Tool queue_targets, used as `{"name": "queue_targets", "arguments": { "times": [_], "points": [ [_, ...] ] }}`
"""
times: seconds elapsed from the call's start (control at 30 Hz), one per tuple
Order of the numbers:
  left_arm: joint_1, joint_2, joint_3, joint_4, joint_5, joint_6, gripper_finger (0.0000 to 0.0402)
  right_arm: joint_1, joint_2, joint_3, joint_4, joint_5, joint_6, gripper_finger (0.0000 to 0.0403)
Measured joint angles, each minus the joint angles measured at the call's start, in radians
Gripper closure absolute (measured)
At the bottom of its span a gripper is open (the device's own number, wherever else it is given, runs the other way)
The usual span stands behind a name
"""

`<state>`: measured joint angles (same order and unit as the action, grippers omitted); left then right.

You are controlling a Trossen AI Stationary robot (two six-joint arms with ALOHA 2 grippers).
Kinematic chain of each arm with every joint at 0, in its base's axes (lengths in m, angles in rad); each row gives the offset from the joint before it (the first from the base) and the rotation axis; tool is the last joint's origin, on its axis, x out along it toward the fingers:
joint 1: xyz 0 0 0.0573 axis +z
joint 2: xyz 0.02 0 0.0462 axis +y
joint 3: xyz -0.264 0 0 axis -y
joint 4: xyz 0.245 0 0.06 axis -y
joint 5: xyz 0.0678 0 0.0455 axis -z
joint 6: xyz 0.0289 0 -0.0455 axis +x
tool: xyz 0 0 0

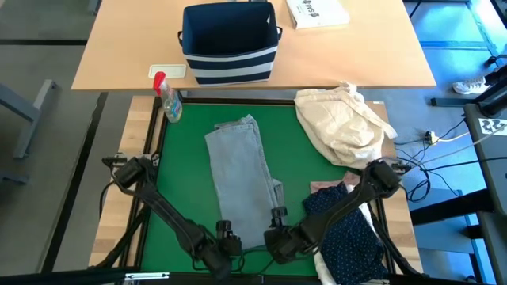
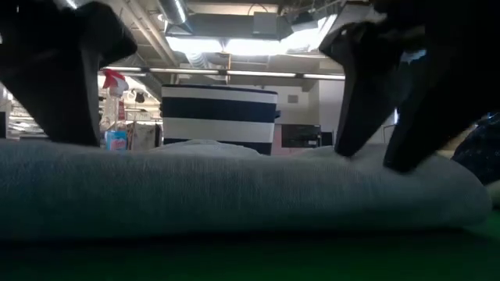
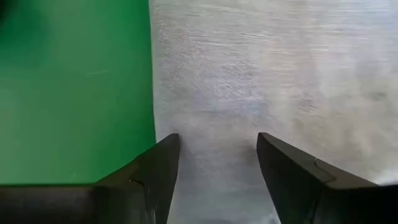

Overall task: Fold laundry
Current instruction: Fold the blue jeans

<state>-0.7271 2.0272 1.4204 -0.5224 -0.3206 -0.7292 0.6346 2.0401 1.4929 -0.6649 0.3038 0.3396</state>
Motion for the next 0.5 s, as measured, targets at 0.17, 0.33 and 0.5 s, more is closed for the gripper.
{"name": "queue_targets", "arguments": {
  "times": [0.17,0.33,0.5],
  "points": [
    [-0.003,0.051,0.0,-0.01,-0.061,-0.003,0.017,0.0,0.036,0.0,0.02,-0.001,-0.007,0.0184],
    [0.002,0.086,0.003,-0.01,-0.064,-0.002,0.017,0.0,0.026,0.0,0.012,-0.05,-0.012,0.0184],
    [-0.001,0.096,0.005,-0.015,-0.073,-0.002,0.017,0.001,0.011,0.001,0.008,-0.098,-0.012,0.0184]
  ]
}}
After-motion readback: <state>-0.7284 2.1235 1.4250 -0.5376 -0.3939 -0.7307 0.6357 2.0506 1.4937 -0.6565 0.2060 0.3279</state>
